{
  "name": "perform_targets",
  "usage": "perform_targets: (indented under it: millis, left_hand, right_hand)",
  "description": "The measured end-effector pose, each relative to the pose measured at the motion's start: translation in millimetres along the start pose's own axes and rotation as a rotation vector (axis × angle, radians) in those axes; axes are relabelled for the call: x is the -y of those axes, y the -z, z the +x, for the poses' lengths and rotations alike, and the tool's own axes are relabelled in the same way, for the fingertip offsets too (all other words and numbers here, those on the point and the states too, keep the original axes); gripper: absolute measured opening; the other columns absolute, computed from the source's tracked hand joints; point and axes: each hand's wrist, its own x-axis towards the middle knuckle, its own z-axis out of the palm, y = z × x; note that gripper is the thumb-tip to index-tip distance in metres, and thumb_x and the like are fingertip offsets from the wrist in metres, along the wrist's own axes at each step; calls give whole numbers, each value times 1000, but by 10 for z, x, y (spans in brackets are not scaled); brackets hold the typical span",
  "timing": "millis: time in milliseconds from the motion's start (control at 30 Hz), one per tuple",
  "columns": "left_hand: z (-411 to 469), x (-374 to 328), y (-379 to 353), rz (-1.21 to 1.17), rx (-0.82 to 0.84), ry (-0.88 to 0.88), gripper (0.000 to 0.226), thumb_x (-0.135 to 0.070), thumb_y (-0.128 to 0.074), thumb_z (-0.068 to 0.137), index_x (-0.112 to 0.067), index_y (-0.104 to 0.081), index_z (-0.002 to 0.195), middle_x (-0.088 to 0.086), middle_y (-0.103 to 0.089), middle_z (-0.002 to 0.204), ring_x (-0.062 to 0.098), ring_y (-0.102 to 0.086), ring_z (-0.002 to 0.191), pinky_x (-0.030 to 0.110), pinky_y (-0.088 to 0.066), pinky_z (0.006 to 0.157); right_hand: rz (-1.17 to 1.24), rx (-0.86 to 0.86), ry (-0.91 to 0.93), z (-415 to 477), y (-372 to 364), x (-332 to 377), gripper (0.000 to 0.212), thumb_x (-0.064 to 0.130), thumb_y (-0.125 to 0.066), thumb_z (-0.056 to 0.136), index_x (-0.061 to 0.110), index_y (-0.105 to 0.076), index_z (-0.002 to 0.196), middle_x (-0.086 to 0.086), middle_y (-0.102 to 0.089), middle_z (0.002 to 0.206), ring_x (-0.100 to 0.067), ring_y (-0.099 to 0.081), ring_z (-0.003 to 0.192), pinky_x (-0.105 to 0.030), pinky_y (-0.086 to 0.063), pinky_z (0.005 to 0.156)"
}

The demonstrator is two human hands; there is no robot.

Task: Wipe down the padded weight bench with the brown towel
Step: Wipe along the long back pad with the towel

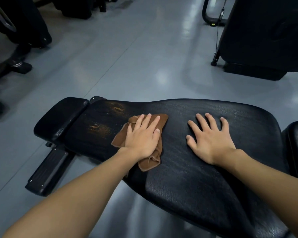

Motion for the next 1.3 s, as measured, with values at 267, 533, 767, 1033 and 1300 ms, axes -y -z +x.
perform_targets:
  millis: [267, 533, 767, 1033, 1300]
  left_hand:
    - [887, -38, 115, -16, -2, -46, 53, -44, -18, 102, -40, -11, 155, -8, -8, 165, 15, 2, 151, 56, -6, 119]
    - [1174, -41, 128, -2, -26, -78, 54, -45, -18, 102, -37, -12, 155, -6, -14, 164, 18, -3, 151, 57, -8, 119]
    - [904, 233, 194, 53, 34, -222, 57, -47, -17, 102, -34, -6, 156, -5, -4, 166, 18, 3, 152, 55, -10, 119]
    - [647, 449, 140, 49, 5, -266, 57, -48, -15, 101, -36, -6, 156, -7, -1, 166, 16, 8, 151, 54, -7, 120]
    - [267, 629, 111, 10, 1, -317, 57, -47, -16, 101, -33, -10, 156, -6, -3, 166, 17, 6, 151, 56, -7, 119]
  right_hand:
    - [130, -63, -2, 486, 31, 507, 67, 51, -11, 92, 24, -27, 151, -6, -16, 163, -25, -2, 152, -63, 0, 115]
    - [110, -41, -51, 528, 32, 540, 59, 50, -28, 96, 23, -45, 145, -7, -33, 158, -26, -21, 149, -63, -13, 115]
    - [78, 1, -109, 547, 72, 578, 60, 53, -28, 94, 26, -46, 145, -6, -31, 159, -23, -20, 150, -62, -12, 116]
    - [14, -12, -146, 533, 78, 633, 66, 55, -13, 94, 31, -31, 152, -1, -19, 163, -18, -10, 151, -57, -5, 118]
    - [-130, -58, -209, 443, 128, 766, 75, 55, 8, 87, 35, -20, 154, 2, -18, 164, -19, -8, 151, -57, 0, 117]
